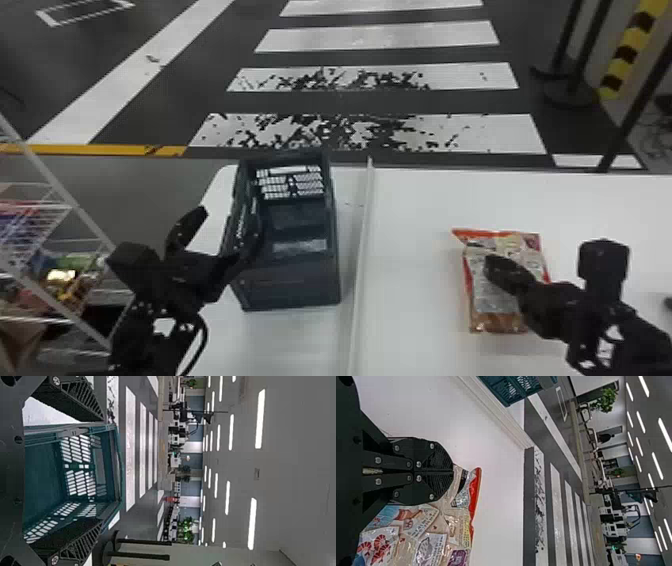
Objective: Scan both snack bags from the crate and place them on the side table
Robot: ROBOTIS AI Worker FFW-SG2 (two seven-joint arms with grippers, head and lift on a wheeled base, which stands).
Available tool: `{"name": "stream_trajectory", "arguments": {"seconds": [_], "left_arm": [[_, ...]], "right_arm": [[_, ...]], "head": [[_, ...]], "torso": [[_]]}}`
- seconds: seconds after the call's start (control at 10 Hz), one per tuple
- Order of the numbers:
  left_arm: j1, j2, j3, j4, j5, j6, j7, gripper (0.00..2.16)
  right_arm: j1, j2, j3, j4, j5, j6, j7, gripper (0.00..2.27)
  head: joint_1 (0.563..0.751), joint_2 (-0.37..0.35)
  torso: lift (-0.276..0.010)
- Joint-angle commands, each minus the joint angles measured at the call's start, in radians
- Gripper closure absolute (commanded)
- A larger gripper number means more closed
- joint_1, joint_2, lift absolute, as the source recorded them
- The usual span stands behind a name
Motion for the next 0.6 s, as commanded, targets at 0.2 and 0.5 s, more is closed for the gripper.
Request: {"name": "stream_trajectory", "arguments": {"seconds": [0.2,0.5], "left_arm": [[0.000,-0.002,0.000,0.017,0.005,-0.022,0.000,0.10],[0.000,0.000,0.000,0.018,0.005,-0.022,0.000,0.10]], "right_arm": [[-0.021,0.001,-0.023,0.023,0.035,-0.003,0.000,2.24],[-0.024,0.001,-0.054,0.026,0.046,-0.010,0.001,2.24]], "head": [[0.695,0.148],[0.695,0.132]], "torso": [[-0.098],[-0.098]]}}
